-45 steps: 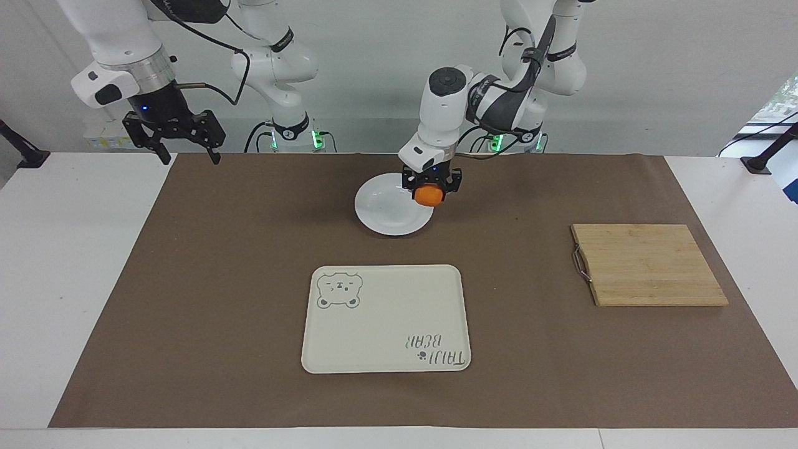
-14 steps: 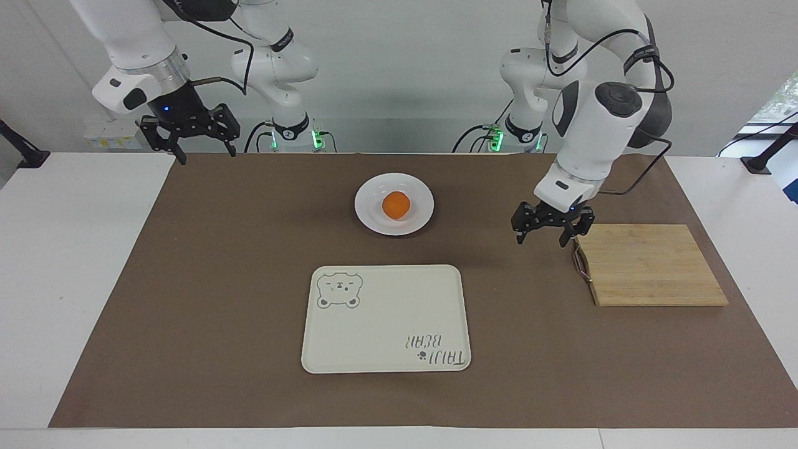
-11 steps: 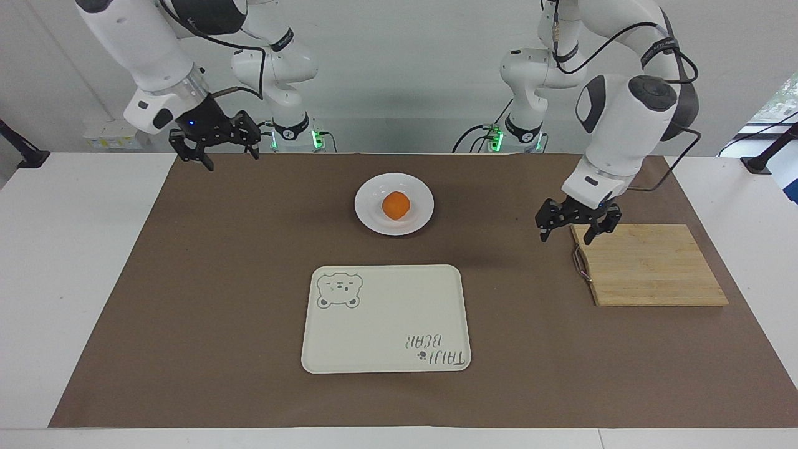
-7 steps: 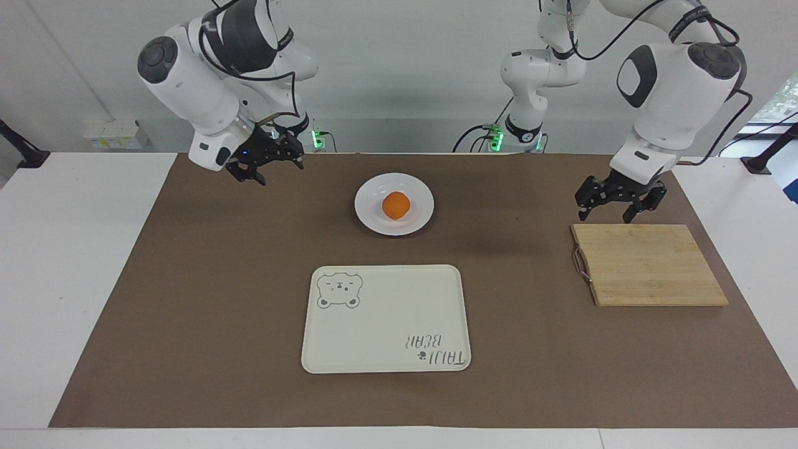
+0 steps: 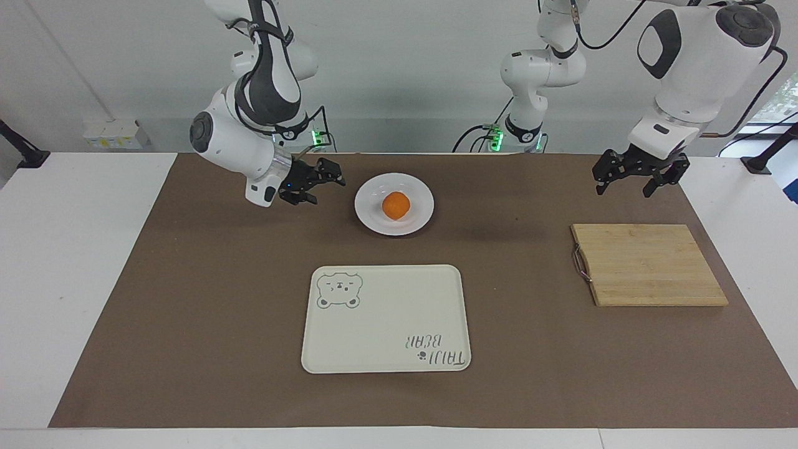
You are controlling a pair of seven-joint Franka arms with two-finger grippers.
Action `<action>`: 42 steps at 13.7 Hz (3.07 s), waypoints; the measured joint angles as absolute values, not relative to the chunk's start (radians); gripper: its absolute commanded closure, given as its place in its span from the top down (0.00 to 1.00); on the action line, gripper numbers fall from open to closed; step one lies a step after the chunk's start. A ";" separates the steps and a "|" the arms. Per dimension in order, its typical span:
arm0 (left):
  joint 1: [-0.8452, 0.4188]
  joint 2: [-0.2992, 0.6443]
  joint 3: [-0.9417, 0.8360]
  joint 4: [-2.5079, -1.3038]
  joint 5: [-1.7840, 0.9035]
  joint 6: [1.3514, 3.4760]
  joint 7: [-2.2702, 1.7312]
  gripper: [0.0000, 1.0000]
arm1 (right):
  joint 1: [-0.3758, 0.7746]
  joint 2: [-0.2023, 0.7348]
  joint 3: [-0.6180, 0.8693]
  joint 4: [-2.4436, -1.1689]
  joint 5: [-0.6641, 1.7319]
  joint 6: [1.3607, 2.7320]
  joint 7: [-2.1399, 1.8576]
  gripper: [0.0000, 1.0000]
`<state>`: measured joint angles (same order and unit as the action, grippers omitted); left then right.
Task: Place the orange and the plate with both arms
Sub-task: 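Retract the left gripper while the right gripper reaches toward the plate, then grip the plate rim nearest the right gripper, then slide the plate with the right gripper onto the bear tray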
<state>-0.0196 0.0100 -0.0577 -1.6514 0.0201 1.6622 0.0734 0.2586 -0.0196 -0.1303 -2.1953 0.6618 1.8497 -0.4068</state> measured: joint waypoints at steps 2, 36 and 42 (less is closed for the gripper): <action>-0.020 0.010 -0.058 -1.651 0.020 1.653 0.073 1.00 | 0.258 0.016 -0.132 -2.247 0.752 1.876 -0.501 1.00; -0.018 -0.013 -0.049 -1.575 -0.004 1.568 0.073 1.00 | 0.412 0.106 -0.135 -2.382 1.171 2.076 -0.578 0.00; -0.018 -0.013 -0.049 -1.575 -0.004 1.568 0.073 1.00 | 0.359 0.182 -0.137 -2.231 1.234 2.017 -0.586 0.00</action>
<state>-0.0183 -0.0128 -0.0490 -1.5754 -0.0044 1.5681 0.0734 0.3592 0.1815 -0.1370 -2.2313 1.2339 2.0172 -0.5862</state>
